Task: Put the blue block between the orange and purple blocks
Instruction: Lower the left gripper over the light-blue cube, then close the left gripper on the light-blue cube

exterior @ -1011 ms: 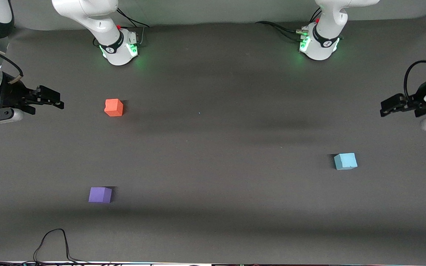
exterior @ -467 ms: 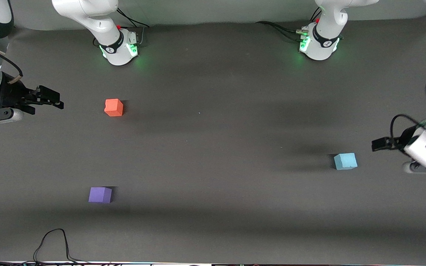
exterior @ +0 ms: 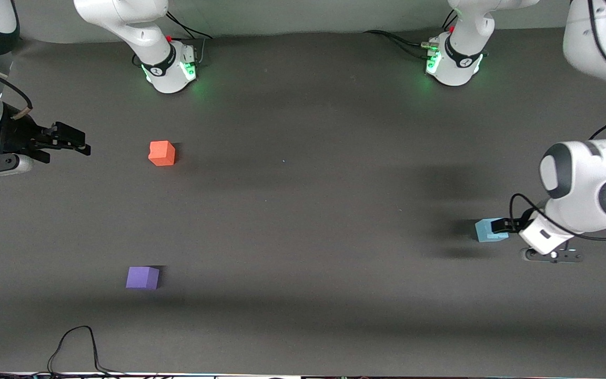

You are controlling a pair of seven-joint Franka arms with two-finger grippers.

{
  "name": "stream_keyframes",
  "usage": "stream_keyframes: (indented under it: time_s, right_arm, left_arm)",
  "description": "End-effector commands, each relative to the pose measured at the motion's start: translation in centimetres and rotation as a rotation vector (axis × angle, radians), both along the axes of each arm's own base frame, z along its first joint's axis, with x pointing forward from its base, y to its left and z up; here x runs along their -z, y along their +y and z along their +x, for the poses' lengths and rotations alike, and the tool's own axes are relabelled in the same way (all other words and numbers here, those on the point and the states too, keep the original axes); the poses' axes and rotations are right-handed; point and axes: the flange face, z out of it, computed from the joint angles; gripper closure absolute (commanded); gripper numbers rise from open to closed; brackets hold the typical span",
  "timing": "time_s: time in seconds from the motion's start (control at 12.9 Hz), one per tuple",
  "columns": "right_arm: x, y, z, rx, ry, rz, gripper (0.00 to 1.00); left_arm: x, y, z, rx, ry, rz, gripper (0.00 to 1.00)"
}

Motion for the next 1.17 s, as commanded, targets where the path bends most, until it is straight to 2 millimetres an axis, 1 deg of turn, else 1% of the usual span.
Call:
stream_keyframes:
  time_s: [0.0,0.16,0.23,0.31,0.47,0.62,0.7,0.86,0.93,1.01,1.09]
  right_arm:
    - [-0.5,-0.2,-0.6,-0.019,-0.002,-0.007,0.0]
    - [-0.5,-0.2,-0.6,-0.019,-0.002,-0.007,0.0]
    - [-0.6,-0.3,-0.6,-0.019,-0.004,-0.007,0.0]
    - [-0.6,-0.6,-0.6,-0.013,-0.005,-0.006,0.0]
    - [-0.6,-0.5,-0.6,-0.013,-0.004,-0.007,0.0]
    - [-0.6,-0.6,-0.6,-0.013,-0.005,-0.005,0.0]
    - [-0.5,-0.6,-0.6,-0.013,-0.004,-0.005,0.0]
    - [-0.6,-0.6,-0.6,-0.011,-0.005,-0.005,0.0]
    - [-0.7,-0.7,-0.6,-0.008,-0.007,-0.002,0.0]
    - [-0.7,-0.8,-0.6,-0.008,-0.007,-0.002,0.0]
    - [-0.7,-0.8,-0.6,-0.008,-0.007,-0.002,0.0]
  left_arm:
    - [3.0,0.1,-0.1,0.015,0.002,0.004,0.0]
    - [5.9,-0.1,-0.3,0.006,-0.008,0.006,0.0]
    - [7.2,-0.2,-0.7,0.005,-0.011,0.005,0.0]
    - [8.0,-0.1,-1.3,-0.003,-0.014,0.001,0.0]
    - [8.5,-0.3,-2.0,-0.021,0.007,-0.001,0.0]
    - [8.2,-0.4,-2.0,-0.027,0.013,-0.002,0.01]
    - [8.1,-0.4,-2.1,-0.027,0.025,-0.002,0.12]
    - [7.9,-0.3,-2.0,-0.031,0.027,-0.002,0.41]
    - [7.8,-0.3,-1.9,-0.038,0.024,-0.001,0.51]
    - [7.8,-0.4,-1.9,-0.044,0.024,-0.001,0.56]
    - [7.7,-0.4,-1.8,-0.046,0.022,-0.001,0.57]
